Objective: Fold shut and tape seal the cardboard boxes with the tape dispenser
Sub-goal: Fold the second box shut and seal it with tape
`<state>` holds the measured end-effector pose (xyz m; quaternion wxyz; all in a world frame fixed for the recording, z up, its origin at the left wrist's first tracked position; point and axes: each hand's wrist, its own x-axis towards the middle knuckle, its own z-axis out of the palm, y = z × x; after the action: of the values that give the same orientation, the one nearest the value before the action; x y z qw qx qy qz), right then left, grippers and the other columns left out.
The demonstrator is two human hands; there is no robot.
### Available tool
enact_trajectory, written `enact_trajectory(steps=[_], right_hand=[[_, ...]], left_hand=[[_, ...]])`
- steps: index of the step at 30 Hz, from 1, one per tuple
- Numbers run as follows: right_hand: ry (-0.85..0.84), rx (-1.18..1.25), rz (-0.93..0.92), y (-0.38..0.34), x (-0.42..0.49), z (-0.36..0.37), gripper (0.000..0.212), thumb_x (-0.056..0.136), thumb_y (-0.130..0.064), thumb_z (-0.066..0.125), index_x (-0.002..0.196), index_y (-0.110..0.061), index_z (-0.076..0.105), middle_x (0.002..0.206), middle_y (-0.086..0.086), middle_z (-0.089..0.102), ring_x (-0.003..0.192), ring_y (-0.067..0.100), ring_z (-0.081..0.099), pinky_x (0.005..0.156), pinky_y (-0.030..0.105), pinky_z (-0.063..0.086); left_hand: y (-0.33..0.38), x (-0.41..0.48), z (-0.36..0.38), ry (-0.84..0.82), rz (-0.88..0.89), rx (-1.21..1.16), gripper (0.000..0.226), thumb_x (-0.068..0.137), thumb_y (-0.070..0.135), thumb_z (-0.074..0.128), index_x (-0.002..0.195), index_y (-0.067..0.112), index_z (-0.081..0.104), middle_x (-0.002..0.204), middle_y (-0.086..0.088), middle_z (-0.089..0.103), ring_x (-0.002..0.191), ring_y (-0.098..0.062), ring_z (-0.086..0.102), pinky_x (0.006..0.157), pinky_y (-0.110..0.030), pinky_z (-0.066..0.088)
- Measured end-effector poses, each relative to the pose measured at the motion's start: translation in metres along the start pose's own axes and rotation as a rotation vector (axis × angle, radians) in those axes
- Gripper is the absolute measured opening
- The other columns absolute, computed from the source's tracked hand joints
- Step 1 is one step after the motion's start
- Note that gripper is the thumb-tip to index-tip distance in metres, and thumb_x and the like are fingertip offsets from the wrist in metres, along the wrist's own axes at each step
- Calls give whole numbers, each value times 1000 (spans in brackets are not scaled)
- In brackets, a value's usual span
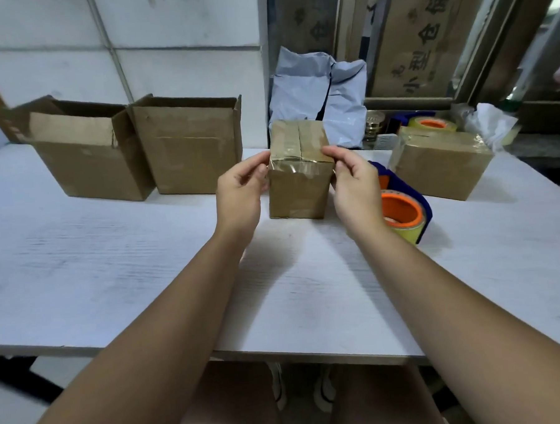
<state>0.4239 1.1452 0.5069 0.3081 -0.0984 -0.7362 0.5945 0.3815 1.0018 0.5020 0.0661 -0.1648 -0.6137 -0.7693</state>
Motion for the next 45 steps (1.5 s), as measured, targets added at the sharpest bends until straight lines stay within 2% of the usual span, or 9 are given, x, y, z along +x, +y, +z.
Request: enact_trajectory(steps=[7, 13, 18, 22, 28, 33, 36, 40, 45], right_hand=[[-6, 140, -14, 14, -6, 9, 38, 88, -24, 38, 105, -39, 68, 119, -8, 66, 117, 11, 57, 103, 44, 44], [-28, 334, 19, 12, -8, -1, 34, 92, -13, 41, 99, -28, 70, 112, 0, 69, 114, 18, 60, 104, 48, 43], [-61, 347, 5, 10, -11, -7, 25, 96, -21, 46, 100, -28, 70, 111, -3, 69, 113, 16, 61, 101, 46, 46], [-86, 338, 10, 7, -13, -7, 26, 98, -6, 46, 108, -18, 66, 109, -3, 68, 106, 11, 64, 91, 34, 53], [-96, 223, -63, 12, -12, -8, 31, 95, -2, 51, 111, -24, 64, 120, 2, 65, 115, 12, 59, 102, 41, 47], [-103, 252, -41, 11, -13, -9, 37, 91, 1, 51, 108, -28, 66, 117, 3, 67, 110, 12, 61, 101, 42, 47], [-114, 268, -23, 11, -13, -10, 36, 86, -4, 52, 104, -31, 68, 116, 8, 67, 100, 12, 58, 101, 46, 47], [-106, 269, -22, 9, -14, -9, 27, 83, -18, 55, 100, -32, 69, 119, 4, 67, 116, 17, 60, 102, 44, 45], [-91, 256, -19, 5, -15, -11, 22, 88, -35, 53, 100, -32, 70, 114, -1, 69, 115, 14, 60, 101, 46, 46]], left_hand=[[3, 5, -13, -25, 35, 44, 28, 94, 2, 55, 115, 20, 62, 110, -8, 67, 95, -9, 63, 86, -24, 51], [4, 9, -25, -253, -28, 9, 33, 94, 2, 51, 114, 26, 63, 127, -8, 61, 122, -20, 55, 104, -36, 43], [4, 10, -27, -261, -114, -55, 36, 92, -4, 53, 115, 21, 63, 126, -8, 62, 119, -20, 57, 105, -37, 43], [6, 10, -27, -233, -129, -59, 39, 90, -9, 53, 116, 19, 63, 117, -4, 66, 113, -17, 60, 102, -33, 46], [10, 7, -25, -248, -80, 11, 44, 86, -15, 54, 108, 21, 64, 106, 9, 70, 109, -11, 63, 90, -21, 50], [14, 4, -23, -218, -24, 102, 33, 86, -9, 60, 104, 19, 63, 114, -4, 65, 104, -13, 64, 88, -21, 51], [15, 3, -22, -208, 0, 139, 29, 86, -6, 62, 97, 22, 64, 118, -2, 62, 103, -11, 63, 89, -23, 52], [15, 4, -21, -204, 6, 159, 27, 85, -4, 64, 93, 22, 64, 120, 2, 60, 104, -9, 62, 87, -23, 52], [16, 4, -21, -202, -4, 148, 27, 85, -4, 63, 94, 22, 63, 114, 4, 61, 105, -12, 62, 85, -21, 52]])
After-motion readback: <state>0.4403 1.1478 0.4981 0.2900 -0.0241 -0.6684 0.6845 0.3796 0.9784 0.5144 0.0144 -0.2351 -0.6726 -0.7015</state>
